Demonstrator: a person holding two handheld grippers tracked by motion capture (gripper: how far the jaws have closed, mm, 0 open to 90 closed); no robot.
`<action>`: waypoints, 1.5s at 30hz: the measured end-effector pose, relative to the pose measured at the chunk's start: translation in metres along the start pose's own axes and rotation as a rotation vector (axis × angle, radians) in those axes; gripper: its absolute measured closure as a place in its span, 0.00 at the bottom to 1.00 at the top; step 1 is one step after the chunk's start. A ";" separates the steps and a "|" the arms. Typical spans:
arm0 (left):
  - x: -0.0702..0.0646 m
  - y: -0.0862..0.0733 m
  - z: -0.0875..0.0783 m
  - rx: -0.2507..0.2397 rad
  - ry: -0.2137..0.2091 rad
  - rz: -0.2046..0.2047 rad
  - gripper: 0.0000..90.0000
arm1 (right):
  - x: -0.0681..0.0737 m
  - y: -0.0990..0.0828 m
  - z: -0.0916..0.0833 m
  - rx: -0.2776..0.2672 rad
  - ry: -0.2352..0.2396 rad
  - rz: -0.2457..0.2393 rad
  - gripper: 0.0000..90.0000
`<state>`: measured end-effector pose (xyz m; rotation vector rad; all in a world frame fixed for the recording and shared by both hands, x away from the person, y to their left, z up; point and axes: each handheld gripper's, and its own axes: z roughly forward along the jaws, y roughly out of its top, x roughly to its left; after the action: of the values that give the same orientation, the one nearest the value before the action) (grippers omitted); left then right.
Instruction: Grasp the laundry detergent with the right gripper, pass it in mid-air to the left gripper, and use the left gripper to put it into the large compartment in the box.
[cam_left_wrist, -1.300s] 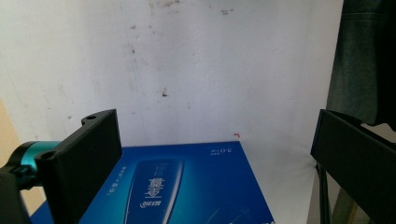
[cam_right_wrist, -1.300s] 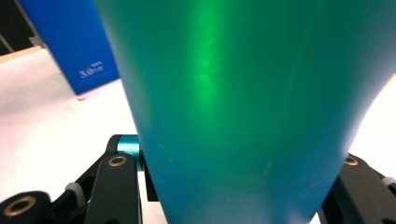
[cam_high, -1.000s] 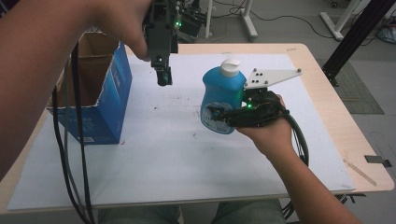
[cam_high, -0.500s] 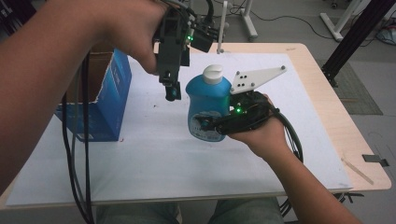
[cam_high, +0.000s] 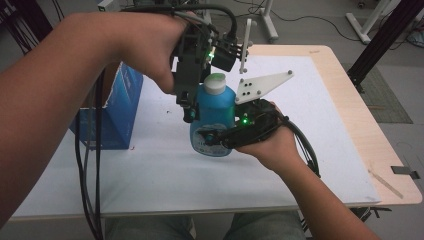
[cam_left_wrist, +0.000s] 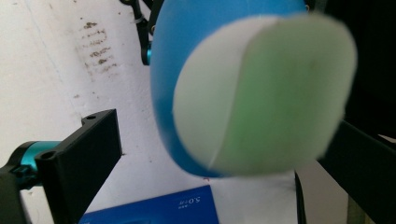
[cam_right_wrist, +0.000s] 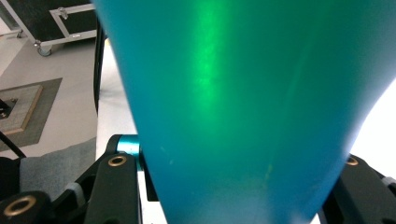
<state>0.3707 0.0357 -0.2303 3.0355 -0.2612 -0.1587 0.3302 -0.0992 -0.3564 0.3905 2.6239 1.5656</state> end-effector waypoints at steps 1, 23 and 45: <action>-0.001 0.000 0.001 -0.004 0.000 -0.001 0.02 | 0.000 0.000 0.001 0.001 0.001 -0.001 0.50; -0.009 0.003 0.001 0.000 0.032 0.002 0.02 | 0.004 0.011 0.015 -0.021 0.022 -0.006 0.50; -0.009 0.004 0.002 0.021 0.056 -0.021 0.11 | 0.003 0.011 0.015 -0.028 0.021 -0.005 0.50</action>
<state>0.3613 0.0332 -0.2315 3.0583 -0.2289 -0.0723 0.3317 -0.0807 -0.3542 0.3671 2.6132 1.6113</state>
